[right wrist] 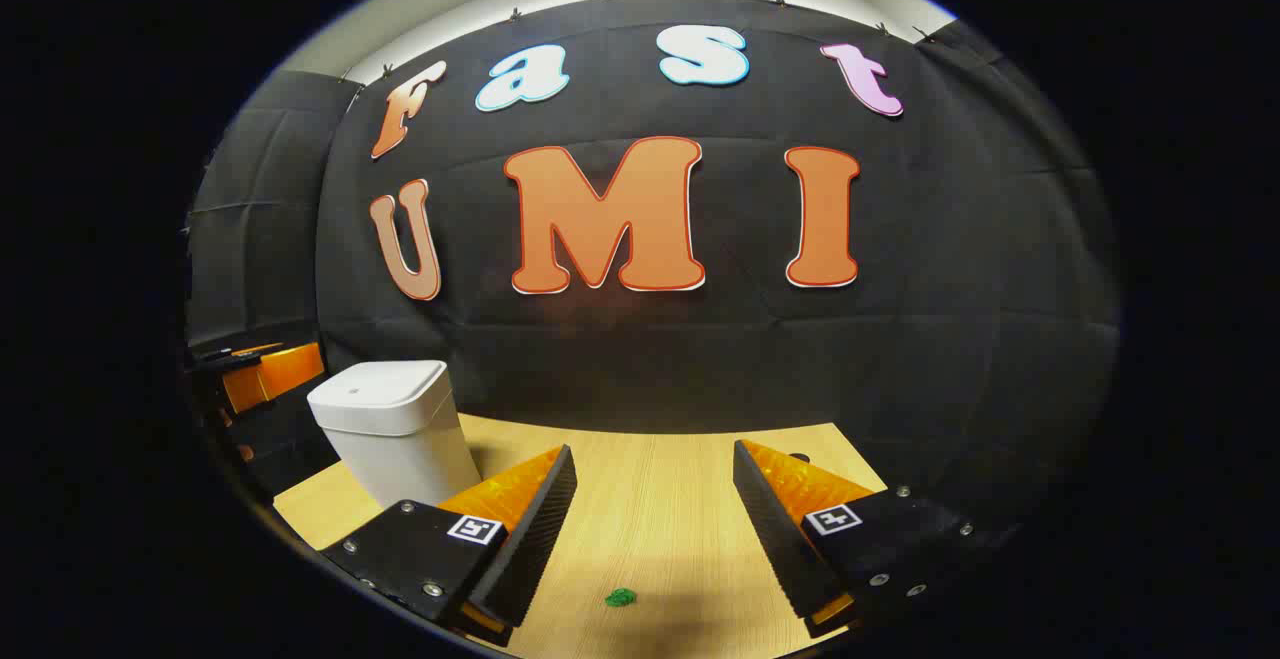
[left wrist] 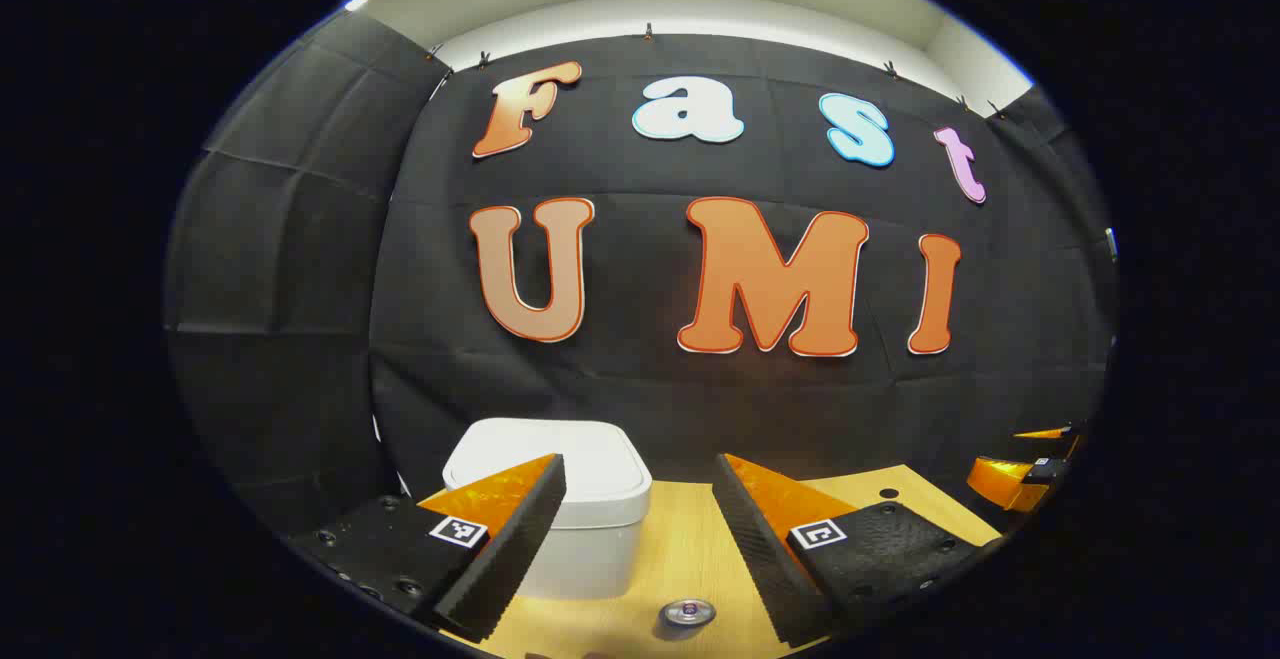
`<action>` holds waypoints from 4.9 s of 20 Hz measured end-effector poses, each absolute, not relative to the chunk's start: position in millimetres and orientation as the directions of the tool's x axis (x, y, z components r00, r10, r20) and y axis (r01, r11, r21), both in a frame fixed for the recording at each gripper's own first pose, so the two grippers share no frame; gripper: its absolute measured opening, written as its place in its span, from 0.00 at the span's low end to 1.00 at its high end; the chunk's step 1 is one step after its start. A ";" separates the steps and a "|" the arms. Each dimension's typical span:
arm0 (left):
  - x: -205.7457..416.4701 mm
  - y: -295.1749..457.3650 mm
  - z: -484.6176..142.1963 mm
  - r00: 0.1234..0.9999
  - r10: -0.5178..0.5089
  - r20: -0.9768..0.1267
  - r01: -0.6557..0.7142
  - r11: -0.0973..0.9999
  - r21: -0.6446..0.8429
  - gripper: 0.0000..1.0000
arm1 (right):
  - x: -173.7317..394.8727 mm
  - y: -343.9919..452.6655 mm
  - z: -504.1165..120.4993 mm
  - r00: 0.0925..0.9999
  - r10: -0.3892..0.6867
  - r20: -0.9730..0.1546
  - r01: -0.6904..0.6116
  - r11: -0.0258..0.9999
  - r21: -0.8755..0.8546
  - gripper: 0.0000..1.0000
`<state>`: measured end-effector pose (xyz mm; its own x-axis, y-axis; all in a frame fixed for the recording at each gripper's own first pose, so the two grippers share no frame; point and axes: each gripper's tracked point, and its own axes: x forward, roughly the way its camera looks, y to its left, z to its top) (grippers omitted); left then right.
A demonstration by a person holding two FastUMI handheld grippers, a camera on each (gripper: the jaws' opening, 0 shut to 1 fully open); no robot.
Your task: Press the lid of the desktop garbage bin to open it, pick up the crumpled paper on the desktop and throw it into the bin, then pick up the pop can on the desktop and drop it into the bin, and finally close the garbage bin lid.
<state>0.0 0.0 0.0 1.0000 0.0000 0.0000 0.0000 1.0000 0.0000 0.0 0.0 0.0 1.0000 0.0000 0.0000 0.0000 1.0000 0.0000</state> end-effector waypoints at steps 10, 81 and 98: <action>26.4 4.3 16.0 0.996 -0.082 -0.030 0.081 0.996 -0.033 0.94 | -7.3 1.0 44.7 0.990 -0.118 0.081 0.117 0.993 0.014 0.94; 62.7 78.3 45.6 0.980 -0.042 -0.194 0.059 0.995 0.085 0.00 | 1.5 9.1 37.8 0.994 -0.107 0.017 0.108 0.994 -0.023 0.94; 122.2 121.1 -42.7 0.889 -0.078 -0.451 0.100 0.995 0.025 0.00 | 8.8 14.6 16.9 0.988 -0.146 -0.057 0.145 0.989 -0.034 0.94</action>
